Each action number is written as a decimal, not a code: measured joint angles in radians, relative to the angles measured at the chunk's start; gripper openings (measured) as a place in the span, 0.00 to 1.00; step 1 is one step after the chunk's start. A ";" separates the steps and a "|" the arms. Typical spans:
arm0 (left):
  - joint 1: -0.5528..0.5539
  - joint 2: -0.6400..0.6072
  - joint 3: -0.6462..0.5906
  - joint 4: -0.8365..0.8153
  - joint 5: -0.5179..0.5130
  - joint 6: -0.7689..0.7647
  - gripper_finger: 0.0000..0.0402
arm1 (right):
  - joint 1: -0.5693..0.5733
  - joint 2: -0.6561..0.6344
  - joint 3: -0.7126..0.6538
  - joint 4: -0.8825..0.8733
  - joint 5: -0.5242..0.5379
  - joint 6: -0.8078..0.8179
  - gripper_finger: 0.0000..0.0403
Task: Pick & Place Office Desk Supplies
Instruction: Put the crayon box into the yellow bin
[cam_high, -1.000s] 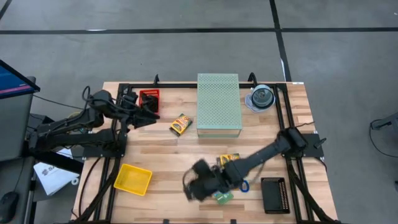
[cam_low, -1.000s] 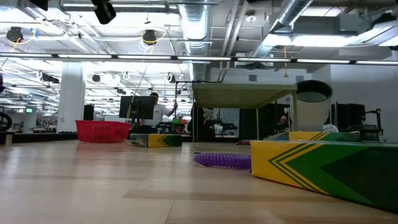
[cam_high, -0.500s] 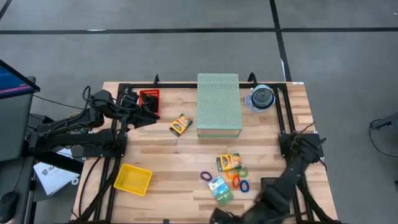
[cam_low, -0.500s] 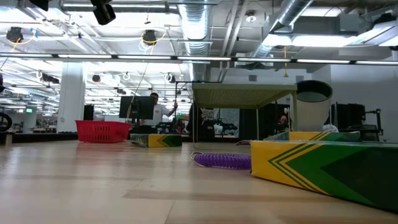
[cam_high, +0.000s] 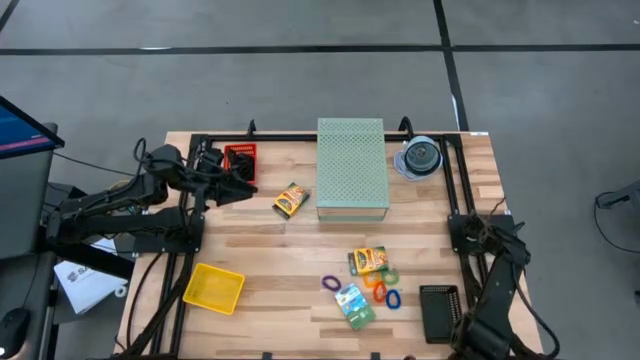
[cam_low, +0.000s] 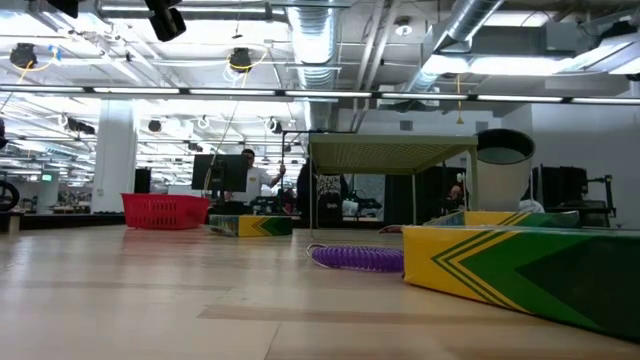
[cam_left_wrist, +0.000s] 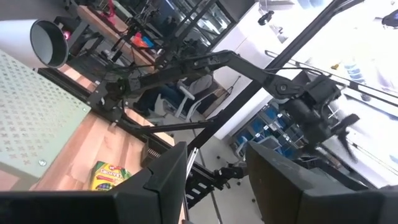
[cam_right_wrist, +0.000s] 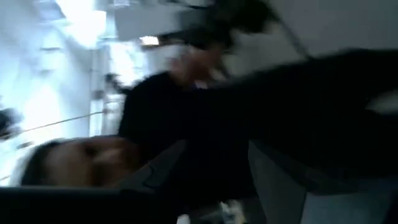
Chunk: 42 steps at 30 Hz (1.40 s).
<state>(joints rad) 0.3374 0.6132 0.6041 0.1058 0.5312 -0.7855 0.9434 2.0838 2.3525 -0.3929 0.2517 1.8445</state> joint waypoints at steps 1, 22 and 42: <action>0.000 0.000 0.000 -0.005 0.000 0.006 0.40 | 0.006 0.000 -0.007 -0.047 -0.036 0.040 0.41; 0.000 0.033 0.000 -0.066 -0.009 0.016 0.40 | -0.109 0.034 -0.016 -1.142 -0.043 -0.645 0.32; 0.000 0.059 0.000 0.004 -0.151 -0.001 0.40 | -0.222 0.032 -0.528 -0.942 0.127 -1.079 0.32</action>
<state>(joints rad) 0.3378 0.6724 0.6041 0.1100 0.3805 -0.7864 0.7210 2.1159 1.8243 -1.3348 0.3783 0.7658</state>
